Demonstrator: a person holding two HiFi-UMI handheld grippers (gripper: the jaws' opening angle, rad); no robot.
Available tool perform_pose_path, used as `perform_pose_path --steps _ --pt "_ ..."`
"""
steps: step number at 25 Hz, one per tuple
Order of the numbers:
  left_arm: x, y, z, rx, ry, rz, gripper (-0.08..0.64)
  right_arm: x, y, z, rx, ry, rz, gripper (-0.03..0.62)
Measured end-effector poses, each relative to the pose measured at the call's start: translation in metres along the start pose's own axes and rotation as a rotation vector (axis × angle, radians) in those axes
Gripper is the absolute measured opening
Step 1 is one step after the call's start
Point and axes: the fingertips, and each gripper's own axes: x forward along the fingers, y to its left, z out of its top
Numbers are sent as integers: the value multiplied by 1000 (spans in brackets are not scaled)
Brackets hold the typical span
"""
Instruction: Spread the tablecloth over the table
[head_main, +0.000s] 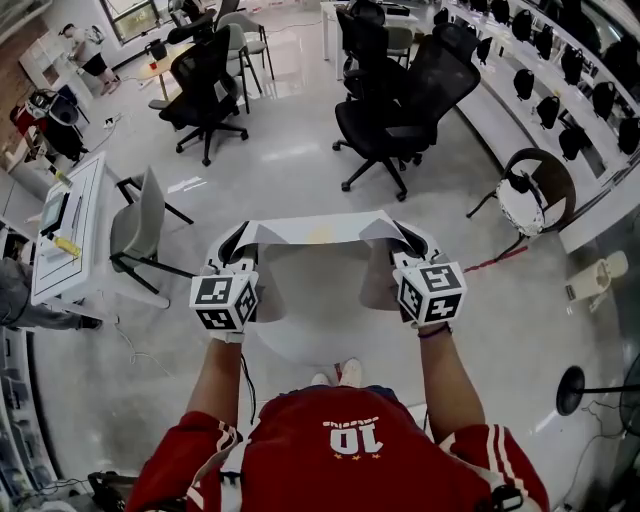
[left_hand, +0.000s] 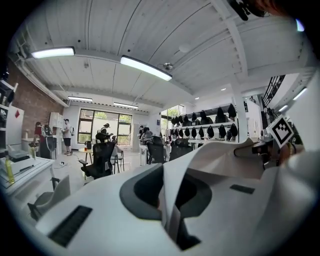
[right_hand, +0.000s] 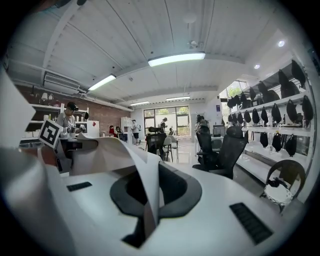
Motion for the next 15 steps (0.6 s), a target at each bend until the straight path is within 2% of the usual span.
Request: perform_pose_path --steps 7,15 --pt "-18 -3 -29 -9 46 -38 14 -12 12 -30 20 48 -8 17" --pt "-43 -9 -53 -9 75 -88 15 -33 27 -59 47 75 -74 17"
